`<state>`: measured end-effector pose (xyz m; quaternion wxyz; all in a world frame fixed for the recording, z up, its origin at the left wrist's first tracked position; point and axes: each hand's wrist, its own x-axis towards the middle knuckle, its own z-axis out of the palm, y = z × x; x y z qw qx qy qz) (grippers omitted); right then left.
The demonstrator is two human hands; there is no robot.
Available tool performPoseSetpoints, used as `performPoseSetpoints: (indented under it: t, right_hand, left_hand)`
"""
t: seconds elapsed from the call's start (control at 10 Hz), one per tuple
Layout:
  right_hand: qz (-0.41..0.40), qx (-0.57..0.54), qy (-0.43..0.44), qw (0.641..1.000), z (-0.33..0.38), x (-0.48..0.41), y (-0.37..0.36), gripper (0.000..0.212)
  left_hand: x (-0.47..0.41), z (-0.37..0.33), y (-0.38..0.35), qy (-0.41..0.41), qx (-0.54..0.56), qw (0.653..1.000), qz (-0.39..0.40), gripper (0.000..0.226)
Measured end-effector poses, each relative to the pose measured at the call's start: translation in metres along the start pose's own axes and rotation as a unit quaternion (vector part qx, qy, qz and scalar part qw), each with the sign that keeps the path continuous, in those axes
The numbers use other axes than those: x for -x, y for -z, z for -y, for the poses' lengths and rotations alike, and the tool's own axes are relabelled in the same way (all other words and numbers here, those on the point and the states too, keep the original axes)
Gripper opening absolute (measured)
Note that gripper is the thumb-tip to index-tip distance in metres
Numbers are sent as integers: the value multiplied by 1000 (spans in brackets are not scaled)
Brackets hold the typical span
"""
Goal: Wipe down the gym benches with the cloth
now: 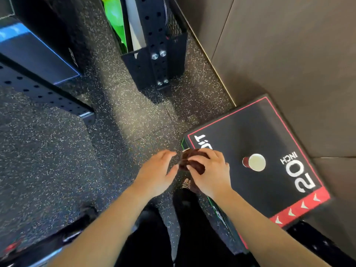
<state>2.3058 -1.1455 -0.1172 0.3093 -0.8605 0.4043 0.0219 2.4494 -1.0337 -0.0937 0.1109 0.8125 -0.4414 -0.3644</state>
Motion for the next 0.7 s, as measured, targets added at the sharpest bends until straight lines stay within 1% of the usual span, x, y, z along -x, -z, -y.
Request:
performPoseSetpoints:
  t: [0.1, 0.3, 0.5, 0.6, 0.7]
  right_hand:
    - [11, -5, 5, 1000, -26, -30, -29, 19]
    - [-10, -2, -10, 1000, -79, -90, -81, 19]
    - [-27, -3, -16, 999, -118, -134, -117, 20]
    - [18, 16, -40, 999, -133, -147, -133, 25]
    - [62, 62, -70, 994, -138, -151, -140, 31]
  left_hand:
    - [-43, 12, -23, 10, -13, 1000, 16, 47]
    - [-124, 43, -67, 22, -33, 998, 48, 49]
    - [-170, 63, -97, 27, -55, 997, 47, 49]
    - [-176, 71, -108, 28, -54, 997, 53, 49]
    - [-175, 76, -115, 31, -57, 997, 48, 50]
